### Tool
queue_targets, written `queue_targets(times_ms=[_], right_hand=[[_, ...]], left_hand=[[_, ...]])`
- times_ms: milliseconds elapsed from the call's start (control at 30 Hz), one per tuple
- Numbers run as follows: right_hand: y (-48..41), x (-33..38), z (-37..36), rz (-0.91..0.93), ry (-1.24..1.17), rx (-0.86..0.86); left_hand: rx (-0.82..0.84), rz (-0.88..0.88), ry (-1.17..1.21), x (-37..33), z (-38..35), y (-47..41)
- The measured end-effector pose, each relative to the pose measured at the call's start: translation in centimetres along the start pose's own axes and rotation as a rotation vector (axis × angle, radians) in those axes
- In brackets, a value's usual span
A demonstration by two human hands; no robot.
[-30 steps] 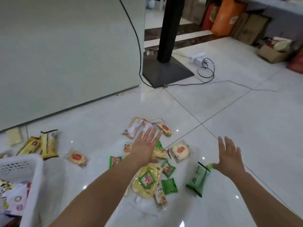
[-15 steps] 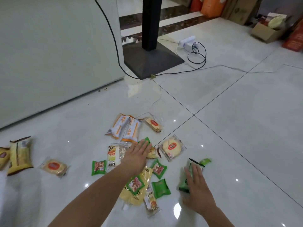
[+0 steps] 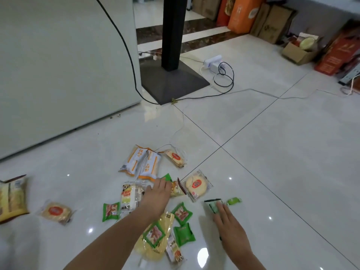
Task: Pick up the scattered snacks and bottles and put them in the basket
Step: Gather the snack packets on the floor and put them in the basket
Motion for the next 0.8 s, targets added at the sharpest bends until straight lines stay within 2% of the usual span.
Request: queue_targets(times_ms=[67,100,233,500,633,800], right_hand=[[-1.2,0.2,2.7,0.007,-0.011,0.004],[-1.8,0.4,4.5,-0.001,-0.013,0.0],[-4.2,2.6,13.6,0.039,-0.049,-0.066],[-7.3,10.9,39.3,0.284,-0.035,-0.236],[-6.3,14.7,52.6,0.41,0.046,-0.281],[-3.1,19.1,67.7,0.549,0.121,-0.336]], left_hand=[[-0.023,0.062,0.007,2.0,3.2,-0.2],[0.018,0.094,0.004,3.0,4.8,0.0],[0.013,0.092,-0.072,5.8,14.0,0.7],[-0.053,0.154,-0.125,10.5,38.5,6.4],[-0.118,0.273,-0.046,12.9,50.5,11.8],[-0.142,0.457,0.081,17.2,60.8,20.5]])
Point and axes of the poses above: each hand's wrist, its own y-axis away from the middle knuckle, its own z-axis out of the back of the hand, x = y × z, the point moved 9 cm from there along -y, towards the middle knuckle, and after that the axes turned 6 degrees about -x, right-handed, at the moved point
